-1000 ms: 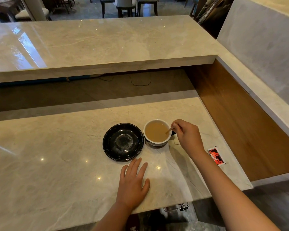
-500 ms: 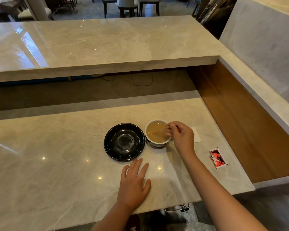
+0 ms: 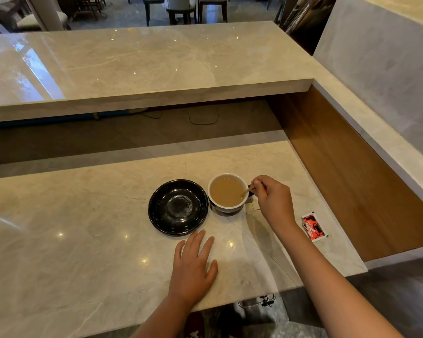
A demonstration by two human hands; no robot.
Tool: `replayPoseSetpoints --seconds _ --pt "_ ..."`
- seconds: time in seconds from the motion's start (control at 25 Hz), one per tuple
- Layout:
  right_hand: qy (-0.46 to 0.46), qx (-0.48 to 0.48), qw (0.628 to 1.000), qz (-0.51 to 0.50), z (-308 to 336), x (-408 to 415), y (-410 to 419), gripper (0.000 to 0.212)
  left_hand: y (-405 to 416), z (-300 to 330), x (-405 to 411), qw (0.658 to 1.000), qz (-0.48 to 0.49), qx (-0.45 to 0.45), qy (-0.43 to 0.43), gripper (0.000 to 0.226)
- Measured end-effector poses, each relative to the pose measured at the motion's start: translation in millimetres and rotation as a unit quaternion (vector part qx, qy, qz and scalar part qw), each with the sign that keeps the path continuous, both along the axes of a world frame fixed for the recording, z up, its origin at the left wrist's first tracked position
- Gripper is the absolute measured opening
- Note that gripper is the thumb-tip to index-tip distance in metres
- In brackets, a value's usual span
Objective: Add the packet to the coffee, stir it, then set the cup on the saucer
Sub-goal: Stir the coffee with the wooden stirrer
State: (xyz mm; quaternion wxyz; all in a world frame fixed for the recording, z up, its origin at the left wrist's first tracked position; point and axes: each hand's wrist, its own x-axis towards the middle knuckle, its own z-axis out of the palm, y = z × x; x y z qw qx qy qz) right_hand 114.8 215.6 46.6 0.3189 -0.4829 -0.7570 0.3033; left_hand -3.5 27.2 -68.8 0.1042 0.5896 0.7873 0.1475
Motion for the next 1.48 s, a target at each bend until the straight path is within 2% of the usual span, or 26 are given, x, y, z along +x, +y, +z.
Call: replayPoseSetpoints --seconds 0.16,0.36,0.52,0.6,0.8,0.96,1.04,1.2,1.48 --pt "0.025 -0.049 0.998 0.005 1 1 -2 0.022 0 1 1 1.000 -0.001 0.003 -0.001 0.054" --pt "0.157 -0.172 0.972 -0.035 -8 -12 -6 0.024 1 1 1 1.000 0.003 -0.001 0.002 0.055" --pt "0.209 -0.173 0.960 -0.063 -13 -28 -7 0.023 1 1 0 1.000 0.001 0.003 0.001 0.054" --pt "0.192 -0.139 0.970 -0.060 -12 -32 -5 0.020 1 1 -1 1.000 -0.001 0.010 0.004 0.053" --pt "0.056 0.007 0.998 -0.010 -9 -15 4 0.018 0 1 -1 1.000 -0.001 0.012 0.010 0.053" --pt "-0.005 0.047 0.999 0.011 -9 -2 -1 0.017 1 1 0 1.000 -0.001 0.008 0.012 0.053" --pt "0.010 0.020 1.000 0.011 -11 0 -7 0.017 1 3 0 1.000 -0.002 0.010 0.010 0.053" --pt "0.096 -0.091 0.991 -0.022 -14 -1 -12 0.021 0 4 0 1.000 -0.005 0.020 0.008 0.052" --pt "0.225 -0.204 0.946 -0.112 -9 18 -7 0.022 -1 1 -1 1.000 -0.007 0.022 0.014 0.051"
